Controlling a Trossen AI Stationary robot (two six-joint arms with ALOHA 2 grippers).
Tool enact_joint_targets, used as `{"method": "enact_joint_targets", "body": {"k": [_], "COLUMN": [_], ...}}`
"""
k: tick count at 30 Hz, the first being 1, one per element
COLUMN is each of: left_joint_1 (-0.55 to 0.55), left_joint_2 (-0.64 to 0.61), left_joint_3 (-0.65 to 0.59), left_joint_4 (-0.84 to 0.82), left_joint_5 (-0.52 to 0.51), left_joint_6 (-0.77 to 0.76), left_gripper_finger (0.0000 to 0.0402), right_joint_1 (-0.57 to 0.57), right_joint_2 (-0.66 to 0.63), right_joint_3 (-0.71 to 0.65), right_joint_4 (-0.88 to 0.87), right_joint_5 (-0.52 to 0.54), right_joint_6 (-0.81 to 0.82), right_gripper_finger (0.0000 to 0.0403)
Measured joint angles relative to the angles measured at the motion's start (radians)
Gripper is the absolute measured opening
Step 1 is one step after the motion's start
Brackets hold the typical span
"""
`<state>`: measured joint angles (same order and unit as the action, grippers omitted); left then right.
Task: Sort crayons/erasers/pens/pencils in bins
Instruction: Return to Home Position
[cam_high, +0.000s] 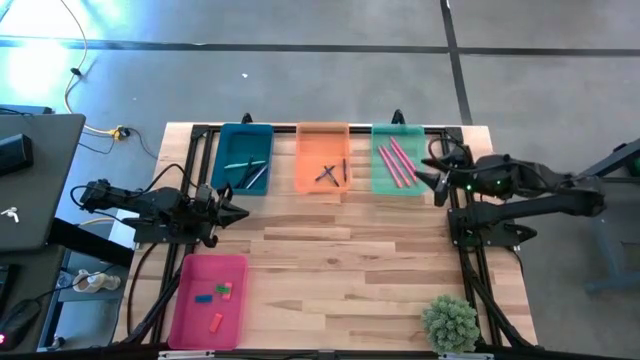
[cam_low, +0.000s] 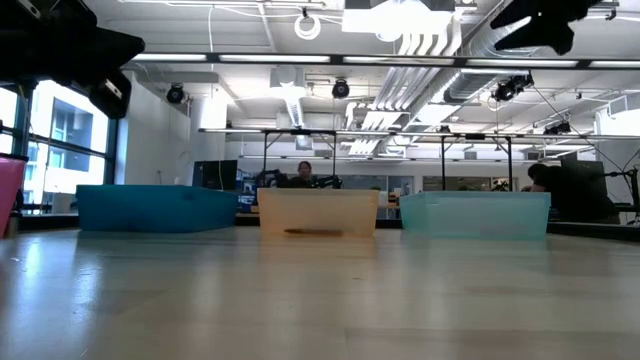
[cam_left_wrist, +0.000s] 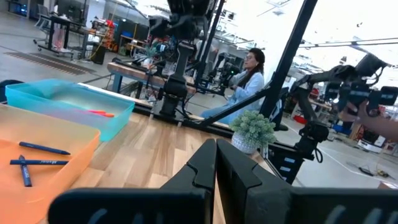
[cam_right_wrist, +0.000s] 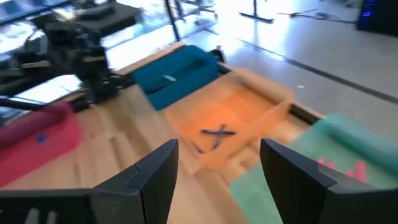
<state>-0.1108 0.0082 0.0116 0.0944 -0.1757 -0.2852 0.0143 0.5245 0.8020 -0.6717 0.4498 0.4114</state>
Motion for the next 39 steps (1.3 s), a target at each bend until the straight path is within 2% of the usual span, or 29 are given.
{"method": "enact_joint_targets", "body": {"k": [4, 10, 15, 29, 39], "left_joint_1": [0.000, 0.000, 0.000, 0.000, 0.000], "left_joint_2": [0.000, 0.000, 0.000, 0.000, 0.000], "left_joint_3": [0.000, 0.000, 0.000, 0.000, 0.001], "left_joint_4": [0.000, 0.000, 0.000, 0.000, 0.002], "left_joint_5": [0.000, 0.002, 0.002, 0.002, 0.001], "left_joint_6": [0.000, 0.000, 0.000, 0.000, 0.000], "left_gripper_finger": [0.0000, 0.0001, 0.0001, 0.0001, 0.0001], "right_joint_1": [0.000, 0.000, 0.000, 0.000, 0.000], "right_joint_2": [-0.085, -0.189, -0.264, -0.517, -0.514], "right_joint_3": [-0.152, -0.376, -0.499, -0.639, -0.655], "right_joint_4": [0.140, 0.367, 0.401, 0.409, 0.406], "right_joint_5": [-0.075, -0.244, -0.244, -0.251, -0.281], "right_joint_6": [0.001, 0.001, 0.049, 0.018, -0.003], "right_gripper_finger": [0.0220, 0.0220, 0.0220, 0.0220, 0.0220]}}
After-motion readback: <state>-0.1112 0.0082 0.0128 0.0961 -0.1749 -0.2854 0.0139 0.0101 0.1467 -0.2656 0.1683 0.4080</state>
